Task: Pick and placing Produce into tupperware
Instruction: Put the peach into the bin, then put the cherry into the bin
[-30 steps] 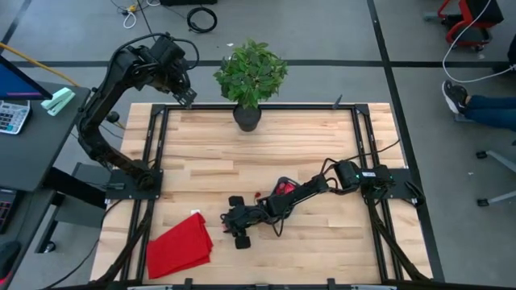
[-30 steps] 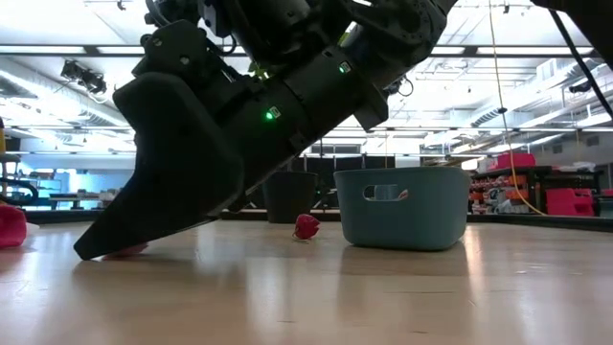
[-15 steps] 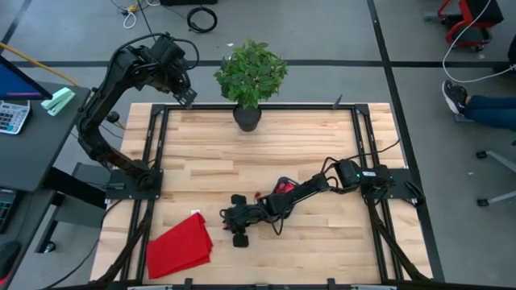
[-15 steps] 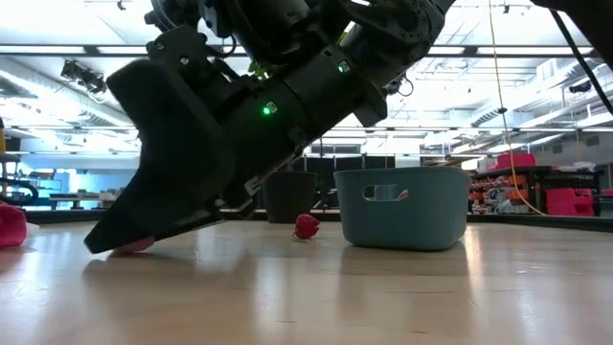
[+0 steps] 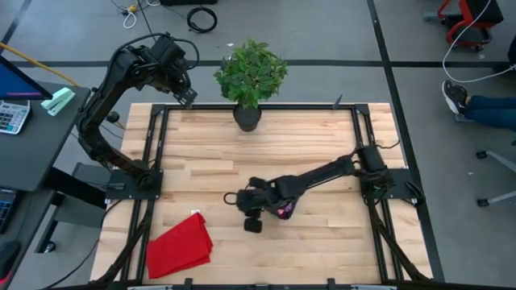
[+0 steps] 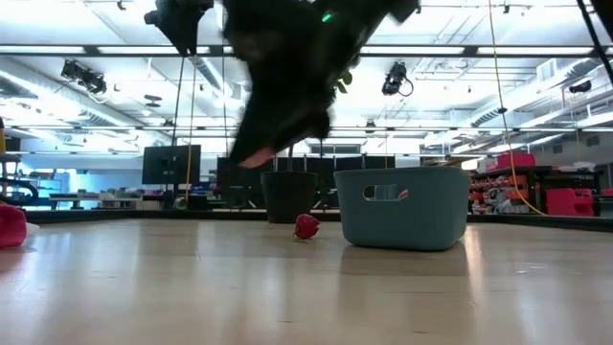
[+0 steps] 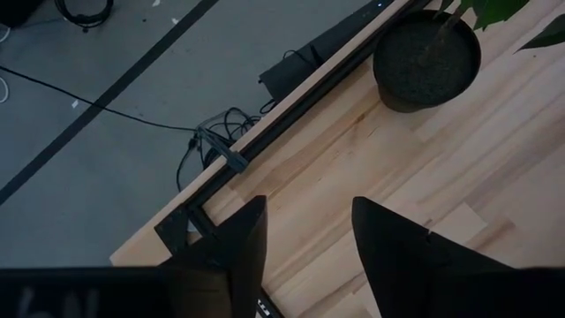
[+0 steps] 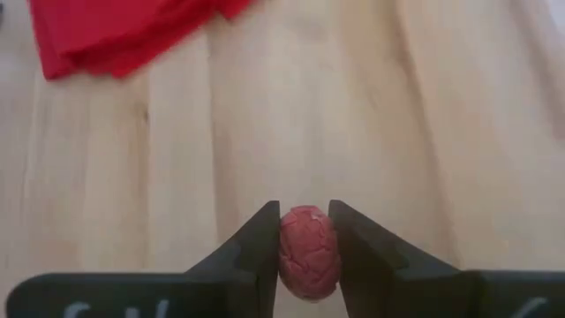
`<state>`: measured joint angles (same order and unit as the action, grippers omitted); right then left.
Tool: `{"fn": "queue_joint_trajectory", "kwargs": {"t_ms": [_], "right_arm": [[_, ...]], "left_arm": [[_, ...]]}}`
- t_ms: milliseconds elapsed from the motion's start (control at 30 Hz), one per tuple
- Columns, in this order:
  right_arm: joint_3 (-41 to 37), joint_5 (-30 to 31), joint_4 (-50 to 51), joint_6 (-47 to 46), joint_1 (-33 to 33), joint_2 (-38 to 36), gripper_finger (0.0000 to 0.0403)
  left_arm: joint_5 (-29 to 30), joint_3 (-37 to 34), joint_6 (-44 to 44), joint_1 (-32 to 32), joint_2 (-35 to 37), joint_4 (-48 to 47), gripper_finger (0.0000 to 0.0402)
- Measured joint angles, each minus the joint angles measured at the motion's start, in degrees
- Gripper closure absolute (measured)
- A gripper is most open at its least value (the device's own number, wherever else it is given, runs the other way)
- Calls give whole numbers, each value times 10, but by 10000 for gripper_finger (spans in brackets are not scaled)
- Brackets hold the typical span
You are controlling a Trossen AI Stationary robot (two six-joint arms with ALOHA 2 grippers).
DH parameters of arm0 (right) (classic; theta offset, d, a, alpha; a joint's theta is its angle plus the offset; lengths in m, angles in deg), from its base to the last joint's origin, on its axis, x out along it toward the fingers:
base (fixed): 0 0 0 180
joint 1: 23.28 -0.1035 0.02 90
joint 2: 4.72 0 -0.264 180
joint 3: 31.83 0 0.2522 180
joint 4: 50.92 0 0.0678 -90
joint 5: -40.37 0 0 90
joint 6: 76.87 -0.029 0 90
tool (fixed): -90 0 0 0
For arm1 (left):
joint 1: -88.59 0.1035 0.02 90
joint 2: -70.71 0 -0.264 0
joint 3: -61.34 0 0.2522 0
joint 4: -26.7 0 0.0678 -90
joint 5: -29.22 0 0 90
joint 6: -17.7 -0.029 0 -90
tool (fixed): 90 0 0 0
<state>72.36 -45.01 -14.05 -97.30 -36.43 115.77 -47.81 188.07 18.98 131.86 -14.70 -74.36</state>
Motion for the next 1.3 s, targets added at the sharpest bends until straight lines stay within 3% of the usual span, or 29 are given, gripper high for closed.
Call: {"fn": "queue_joint_trajectory", "kwargs": {"t_ms": [233, 333, 467, 567, 900, 1300], "right_arm": [[-1, 58, 226, -118, -3, -87, 300], [-22, 60, 273, -178, -1, -105, 300], [-76, 14, 255, -254, 5, -123, 300], [-115, -19, 231, -261, 9, -128, 300], [-122, -30, 207, -243, 19, -129, 297], [-122, -30, 207, -220, 30, -129, 213]], "left_arm": [[0, 0, 11, 0, 0, 0, 226], [0, 0, 12, 0, 0, 0, 229], [0, 0, 12, -1, 0, 0, 226], [0, 0, 13, -1, 0, -1, 223], [0, 0, 26, -1, 0, -1, 227], [-1, 0, 60, -1, 0, -3, 229]]}}
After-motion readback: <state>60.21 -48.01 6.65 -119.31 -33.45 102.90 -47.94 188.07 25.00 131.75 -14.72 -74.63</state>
